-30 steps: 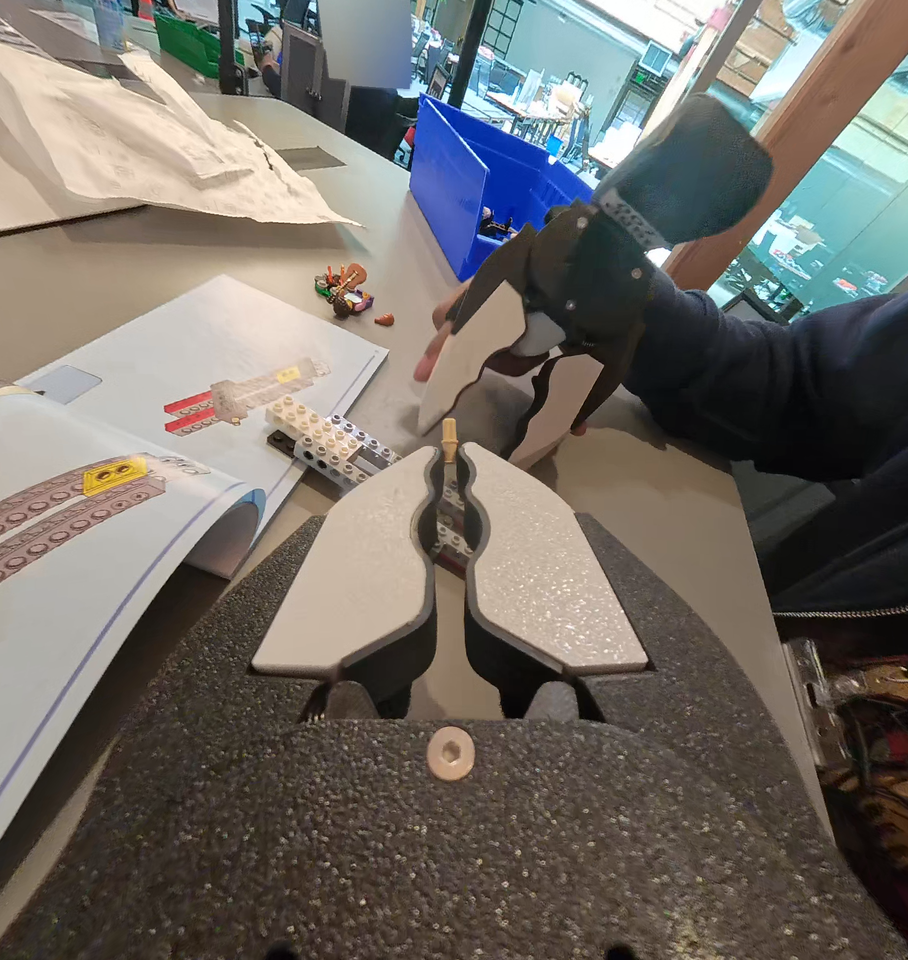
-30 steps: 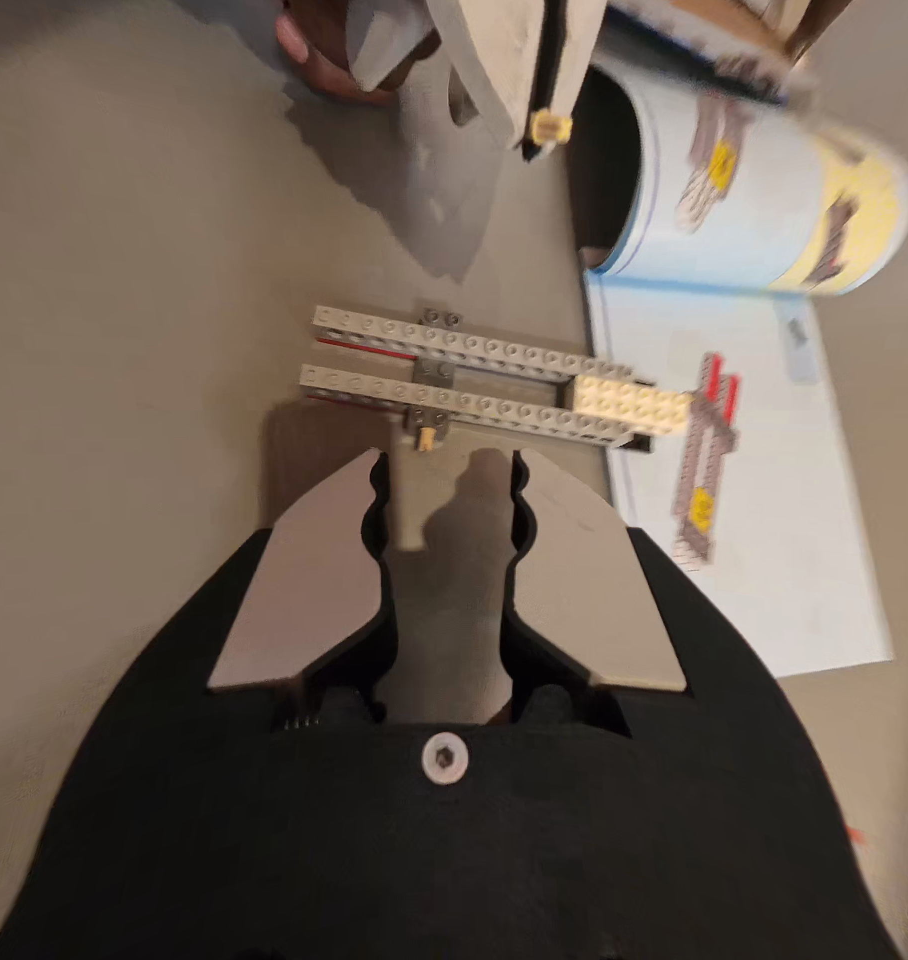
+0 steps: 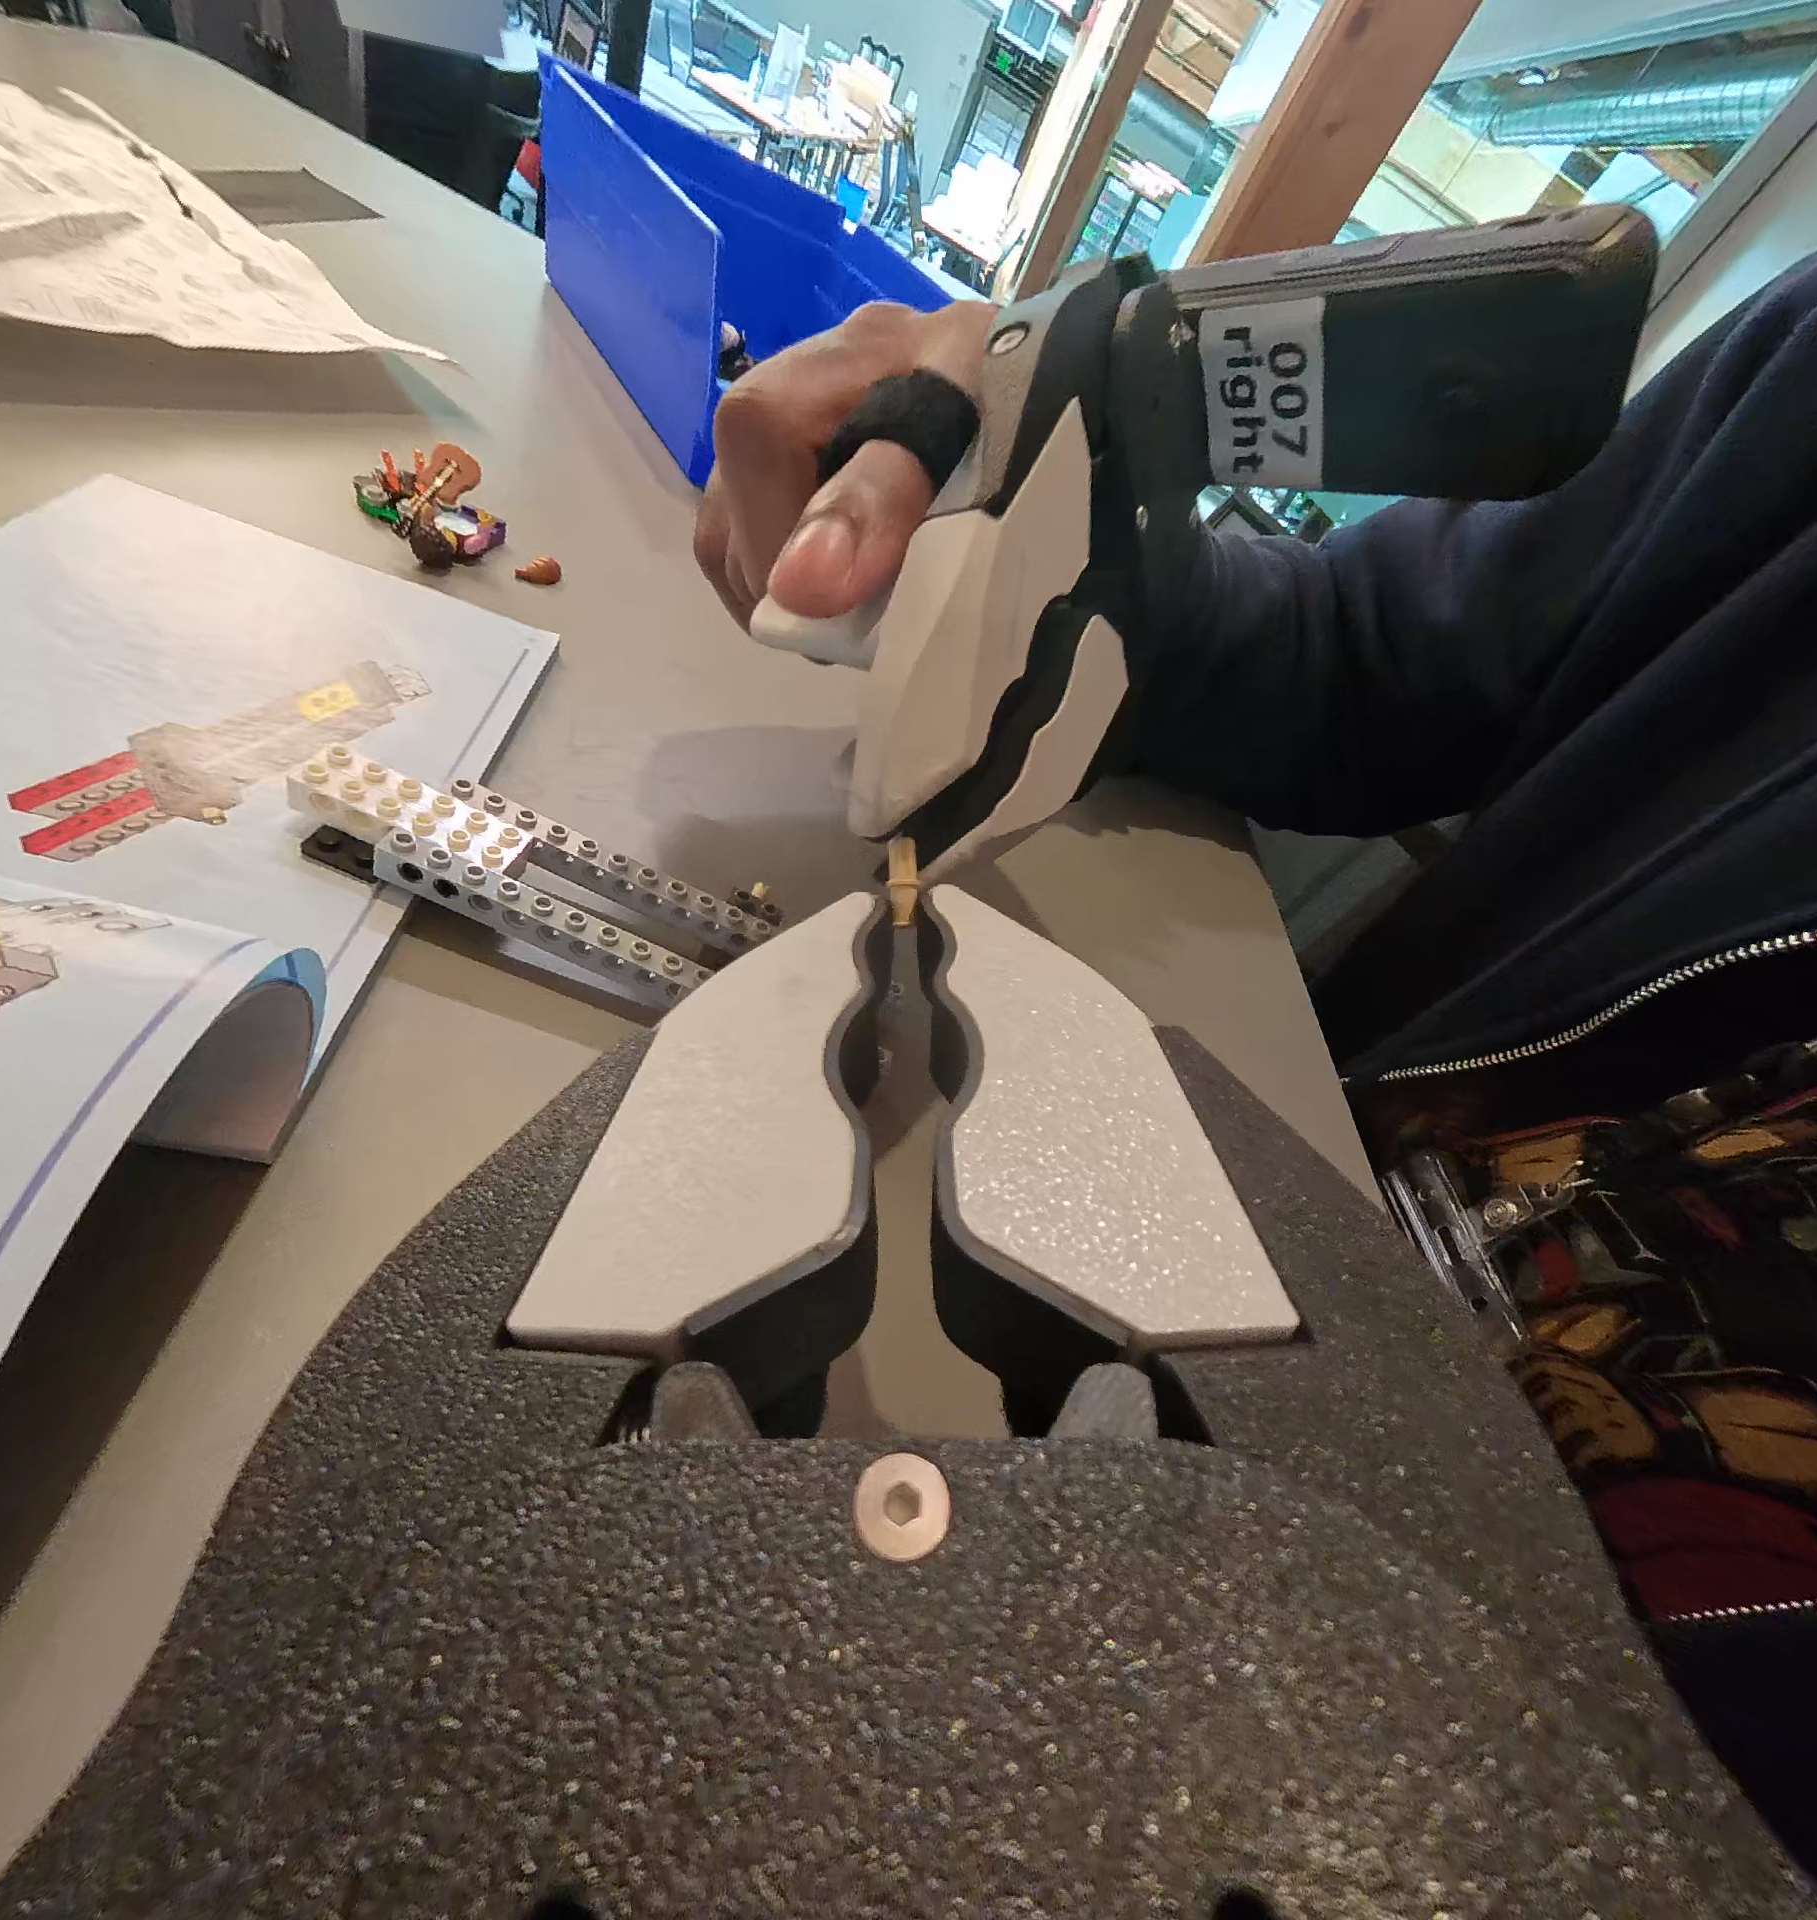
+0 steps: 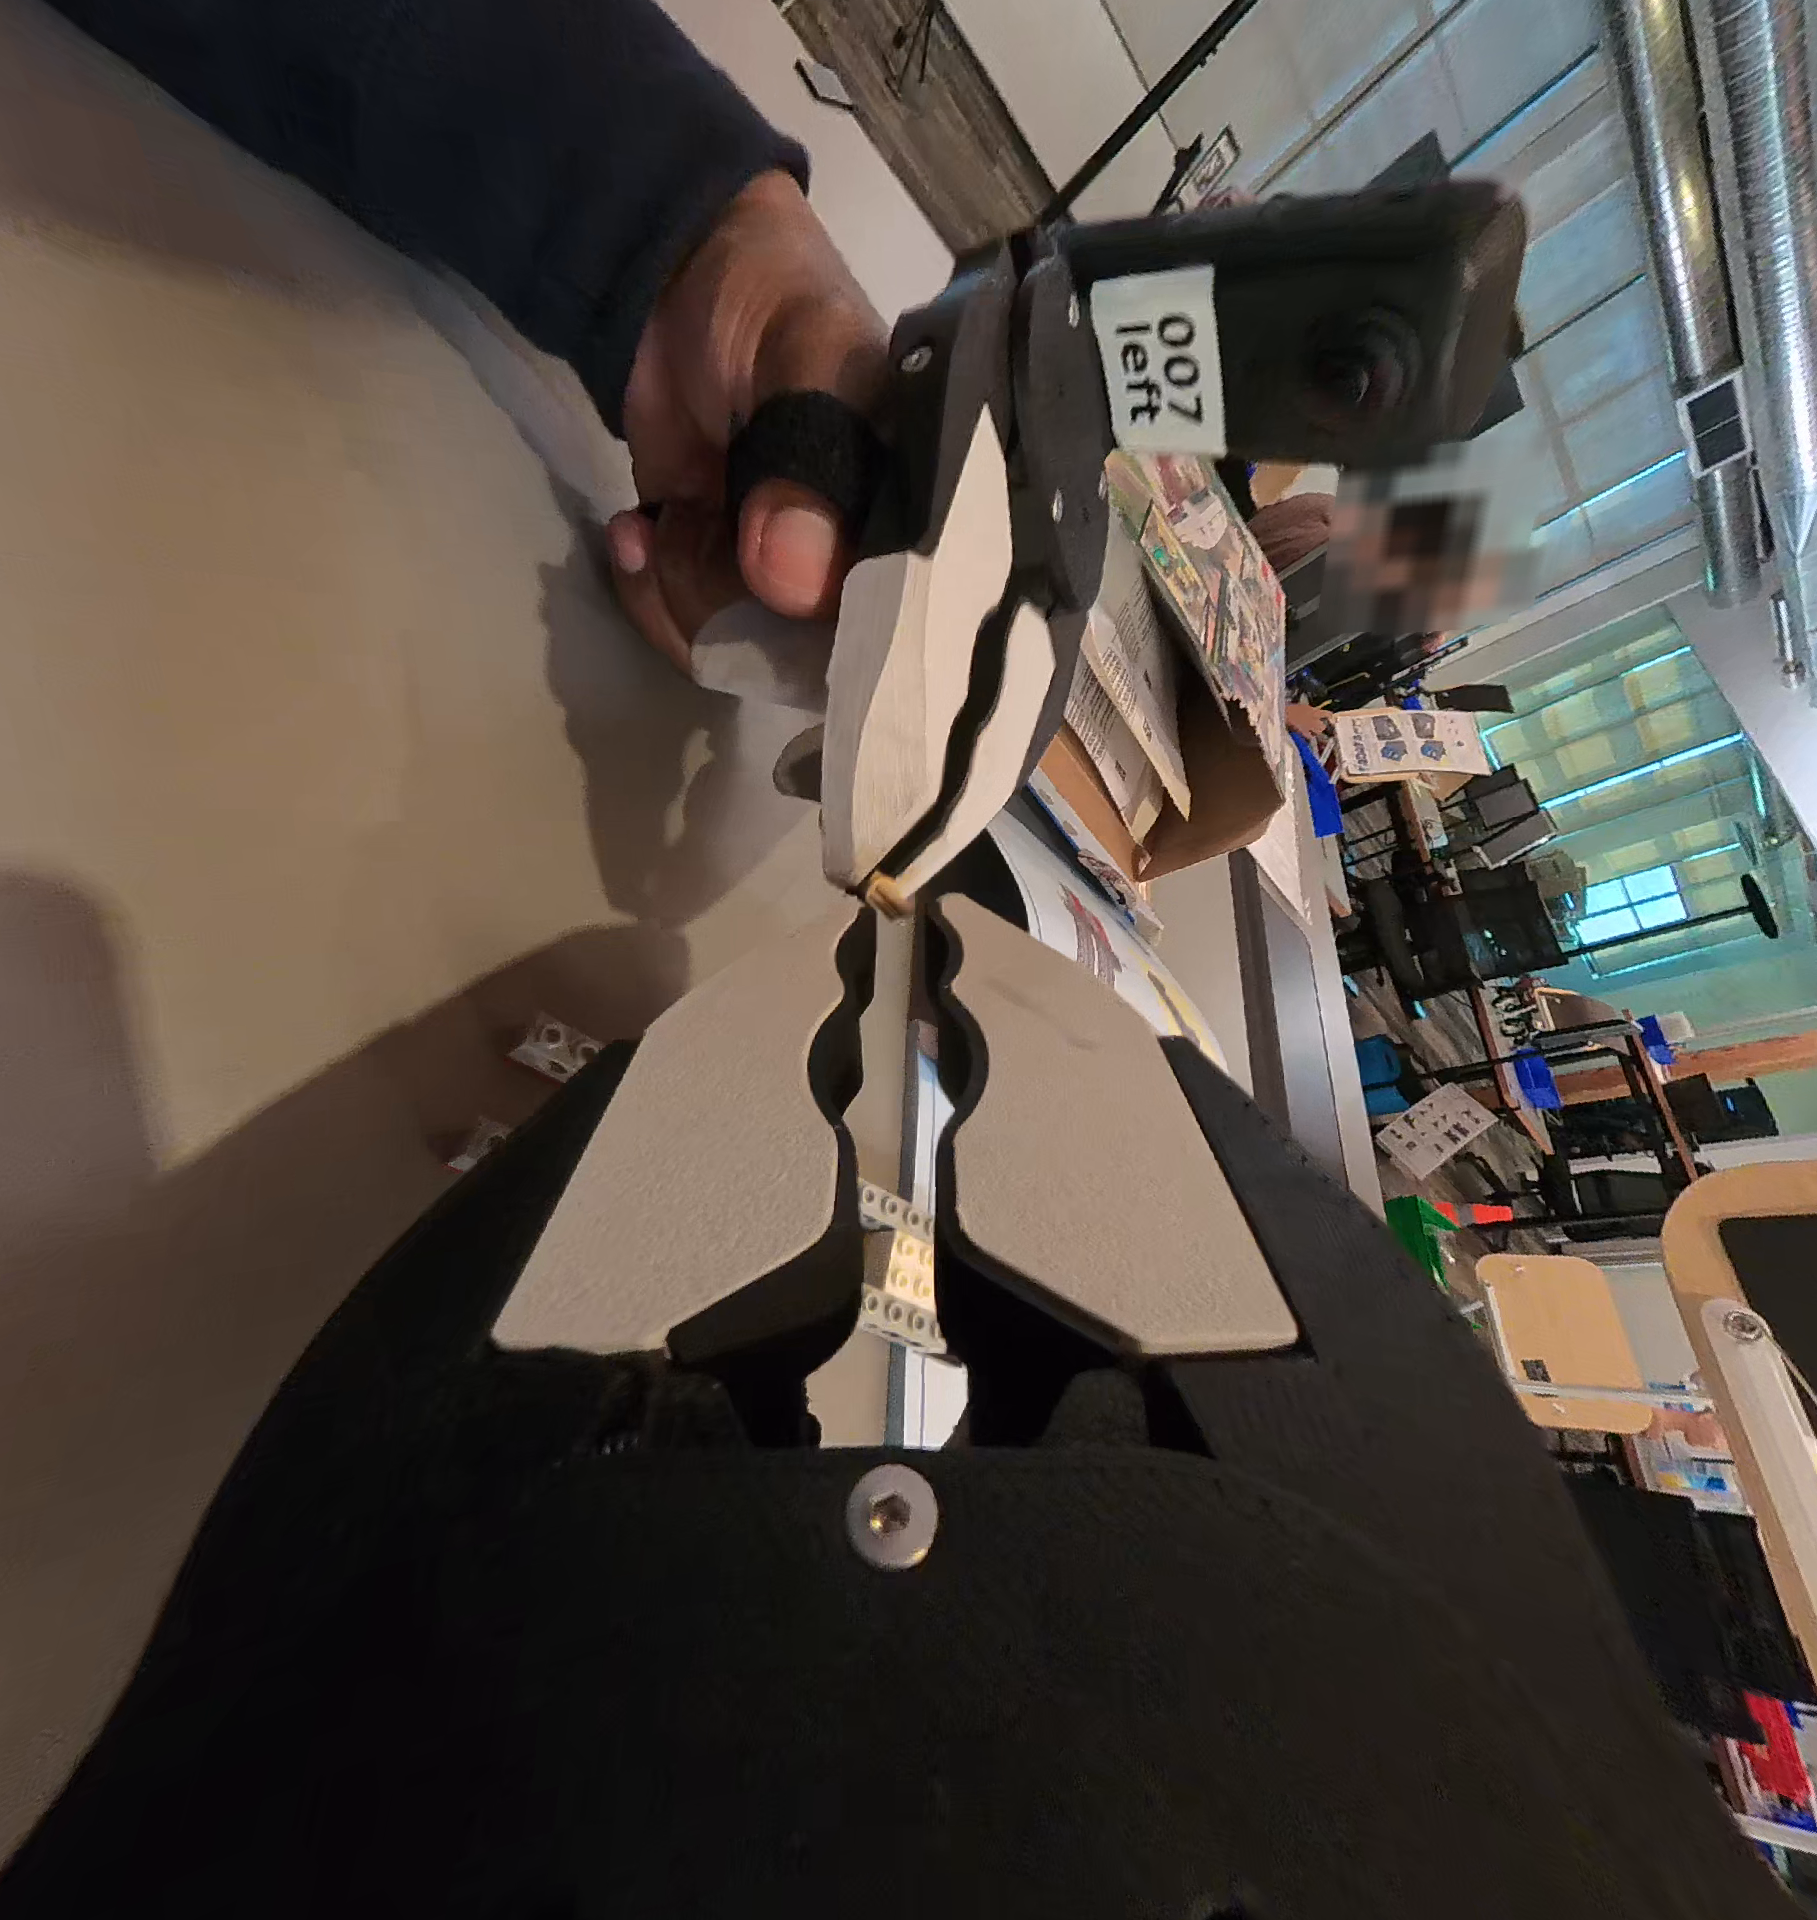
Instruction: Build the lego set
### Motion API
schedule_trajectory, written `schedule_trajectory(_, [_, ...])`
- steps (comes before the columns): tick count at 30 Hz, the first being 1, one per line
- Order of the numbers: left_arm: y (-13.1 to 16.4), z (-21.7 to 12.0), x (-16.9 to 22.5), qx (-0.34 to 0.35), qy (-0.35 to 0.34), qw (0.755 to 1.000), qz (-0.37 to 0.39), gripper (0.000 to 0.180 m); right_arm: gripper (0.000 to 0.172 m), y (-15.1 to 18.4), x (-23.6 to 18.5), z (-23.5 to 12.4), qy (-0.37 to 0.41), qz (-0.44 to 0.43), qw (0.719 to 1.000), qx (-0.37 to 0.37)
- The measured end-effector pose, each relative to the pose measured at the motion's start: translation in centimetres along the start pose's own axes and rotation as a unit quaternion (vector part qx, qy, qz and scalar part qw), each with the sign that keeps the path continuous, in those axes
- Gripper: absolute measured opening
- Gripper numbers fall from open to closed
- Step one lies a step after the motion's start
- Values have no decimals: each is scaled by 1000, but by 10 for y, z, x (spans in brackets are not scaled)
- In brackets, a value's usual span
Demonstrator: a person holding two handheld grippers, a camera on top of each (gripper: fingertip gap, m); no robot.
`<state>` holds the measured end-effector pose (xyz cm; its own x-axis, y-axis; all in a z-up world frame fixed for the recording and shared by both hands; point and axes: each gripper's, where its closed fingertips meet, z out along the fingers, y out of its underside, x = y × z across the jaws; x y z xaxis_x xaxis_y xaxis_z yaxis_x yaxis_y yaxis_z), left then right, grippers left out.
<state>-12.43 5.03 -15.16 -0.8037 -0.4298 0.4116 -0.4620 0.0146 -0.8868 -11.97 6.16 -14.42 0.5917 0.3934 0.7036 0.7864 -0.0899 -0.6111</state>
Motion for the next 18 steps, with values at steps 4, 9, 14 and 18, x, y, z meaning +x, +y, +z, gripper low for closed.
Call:
schedule_trajectory(4, [3, 2, 0, -9, 5, 1000, -7, 4, 9, 1, -4, 0, -3, 2, 1000, 0])
schedule_trajectory(9, [-5, -2, -2, 23, 12, 999, -23, 4, 5, 1, 2, 1, 26, 7, 1000, -3])
schedule_trajectory(14, [-17, -7, -1, 71, 26, 996, -40, 5, 4, -3, 11, 0, 71, 11, 997, 10])
schedule_trajectory(18, [-24, -10, -2, 99, 36, 993, -56, 5, 4, -5, 17, 1, 104, 1, 995, 12])
